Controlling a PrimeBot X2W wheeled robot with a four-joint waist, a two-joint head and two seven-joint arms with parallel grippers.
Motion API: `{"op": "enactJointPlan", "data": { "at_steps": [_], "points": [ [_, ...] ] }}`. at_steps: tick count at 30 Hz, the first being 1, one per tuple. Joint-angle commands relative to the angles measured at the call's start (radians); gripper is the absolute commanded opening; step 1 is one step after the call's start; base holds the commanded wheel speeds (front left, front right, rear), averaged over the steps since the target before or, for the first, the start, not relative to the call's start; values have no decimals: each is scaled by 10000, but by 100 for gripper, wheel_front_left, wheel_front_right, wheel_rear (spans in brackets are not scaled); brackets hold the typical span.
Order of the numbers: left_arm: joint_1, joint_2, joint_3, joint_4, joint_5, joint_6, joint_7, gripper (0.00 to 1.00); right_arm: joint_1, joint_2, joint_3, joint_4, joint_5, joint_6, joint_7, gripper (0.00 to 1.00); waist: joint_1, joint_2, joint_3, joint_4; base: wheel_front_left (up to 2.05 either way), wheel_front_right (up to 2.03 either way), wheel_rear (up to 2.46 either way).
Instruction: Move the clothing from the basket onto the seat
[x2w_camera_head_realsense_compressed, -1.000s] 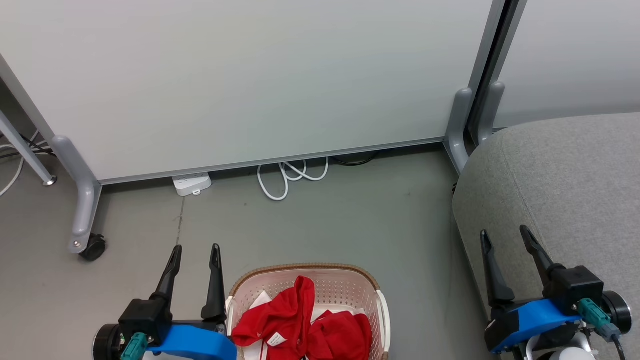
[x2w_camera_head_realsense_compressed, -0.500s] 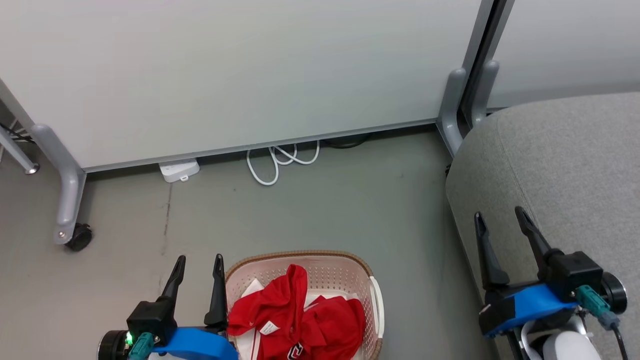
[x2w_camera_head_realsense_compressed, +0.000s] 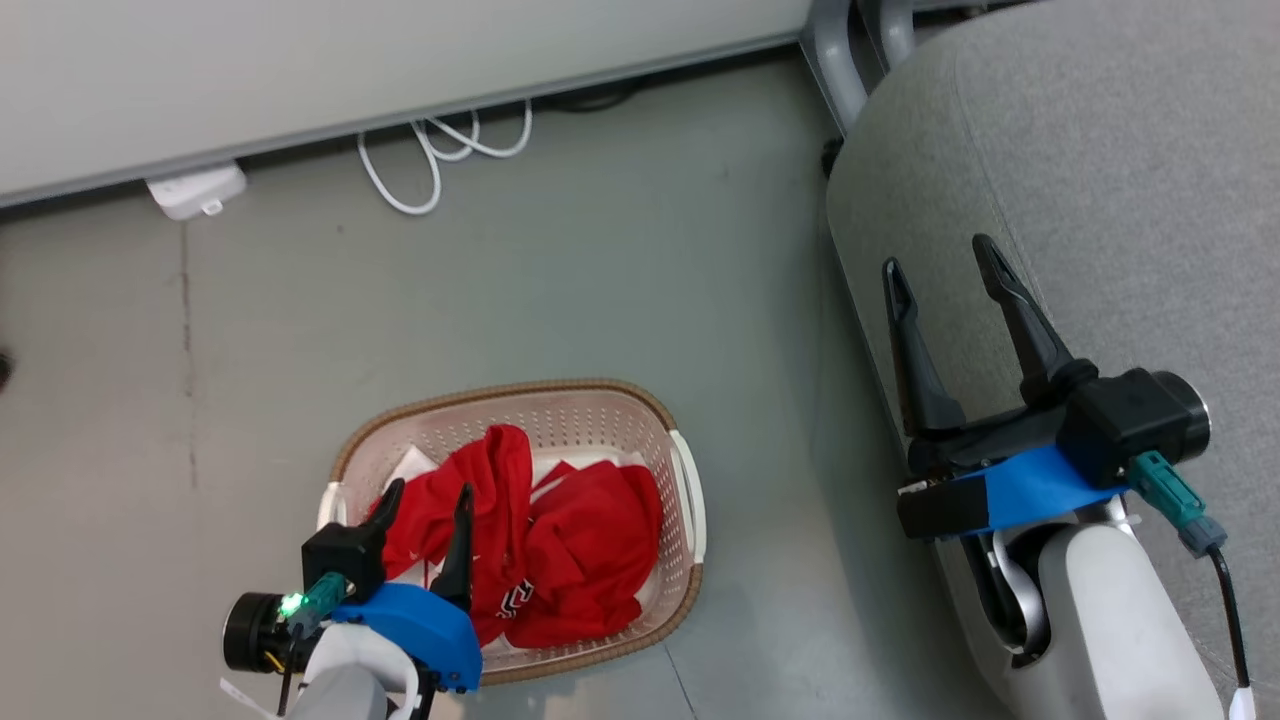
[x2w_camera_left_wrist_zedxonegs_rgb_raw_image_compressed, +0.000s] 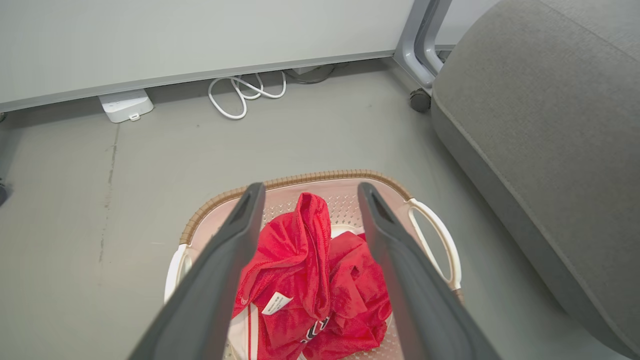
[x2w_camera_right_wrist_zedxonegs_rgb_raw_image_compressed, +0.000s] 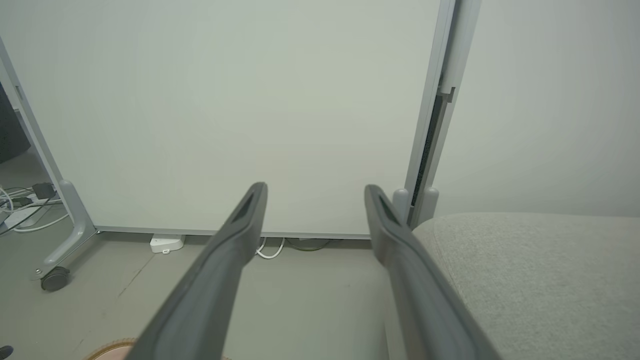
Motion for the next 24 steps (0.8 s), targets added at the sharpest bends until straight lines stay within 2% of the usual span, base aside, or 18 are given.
{"op": "enactJointPlan", "data": {
  "at_steps": [1,6,12,19,24],
  "points": [
    [-445,75,-55,304,-31,-70,-2,100,-317,-21,104,44,53,-7,-103,100,-2,0,1143,-659,0,0,0],
    [-1504,140,-202,1487,135,-154,-10,100,-850,-19,471,221,164,-7,-331,100,-2,0,2217,-1158,0,0,0],
    [-2669,422,-324,2623,399,30,-37,100,-1376,-13,772,430,446,-7,-643,100,-2,0,3262,-1681,0,0,0],
    [-3753,856,-78,3369,370,500,-87,100,-1805,-13,1043,586,846,-7,-965,100,-2,0,4241,-2066,0,0,0],
    [-4287,1150,157,3965,318,1202,-85,100,-2101,-11,1285,658,1133,-7,-1131,100,-2,0,4788,-2282,0,0,0]
  ]
}}
